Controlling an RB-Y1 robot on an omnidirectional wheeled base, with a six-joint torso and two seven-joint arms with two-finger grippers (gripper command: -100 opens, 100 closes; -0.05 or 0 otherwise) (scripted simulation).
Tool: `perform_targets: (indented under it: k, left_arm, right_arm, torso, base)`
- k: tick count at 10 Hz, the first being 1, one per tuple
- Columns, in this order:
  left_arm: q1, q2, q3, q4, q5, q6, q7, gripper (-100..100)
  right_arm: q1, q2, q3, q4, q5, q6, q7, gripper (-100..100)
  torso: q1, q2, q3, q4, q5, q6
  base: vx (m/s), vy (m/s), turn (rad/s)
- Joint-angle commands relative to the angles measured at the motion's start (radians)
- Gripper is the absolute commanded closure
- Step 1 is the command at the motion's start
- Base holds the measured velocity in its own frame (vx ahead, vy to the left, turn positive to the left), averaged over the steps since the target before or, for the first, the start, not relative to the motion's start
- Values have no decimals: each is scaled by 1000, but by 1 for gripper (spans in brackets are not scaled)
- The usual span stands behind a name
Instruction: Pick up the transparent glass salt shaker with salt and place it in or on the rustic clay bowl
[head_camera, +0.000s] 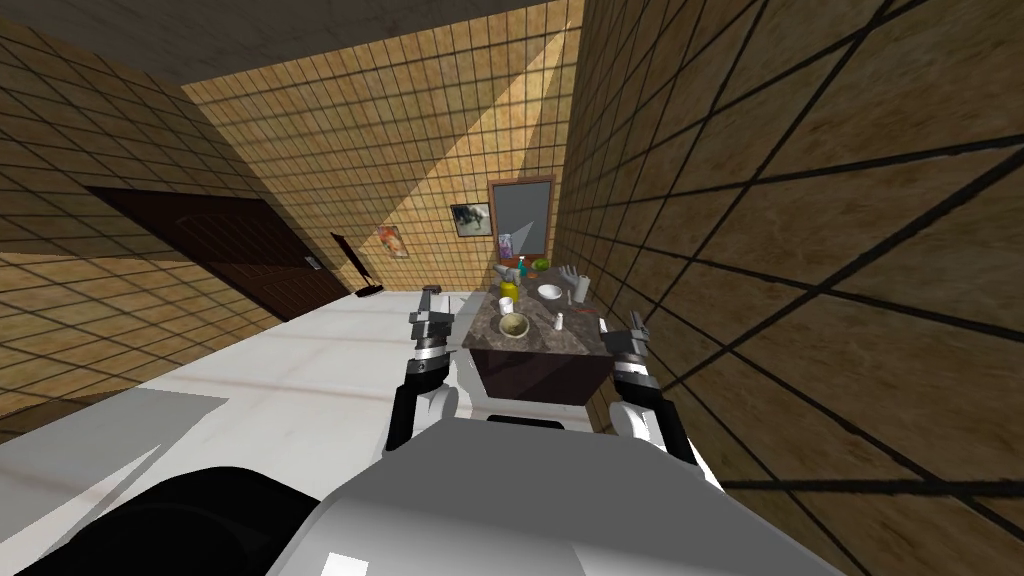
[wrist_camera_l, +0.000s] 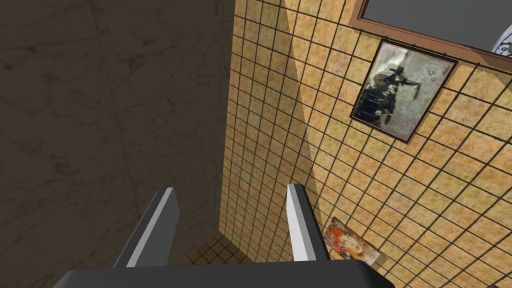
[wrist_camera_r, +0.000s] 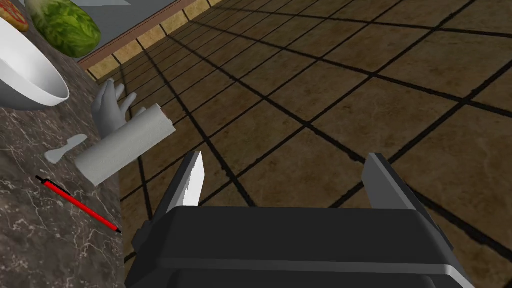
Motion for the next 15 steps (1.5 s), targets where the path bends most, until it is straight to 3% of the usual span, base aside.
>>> perform_targets:
  k: [1,7,15]
  left_arm:
    - [0,0,0,0,0,0,0,0]
    - [0,0,0,0,0,0,0,0]
    - [0,0,0,0,0,0,0,0]
  right_arm:
    - [-10,7,1,36,-33,19,-39,-100]
    - [-45,27,30,161,-158,88,-160,-100]
    - [-106,-8,100,292,-296,158,-292,-100]
  torso:
    - [0,0,0,0,0,0]
    - [-1,-1,-1,0,0,0]
    - [-1,-2,-1,0,0,0]
  base:
    - [5,0,65]
    - [16,-8,49]
    - [29,-18,16]
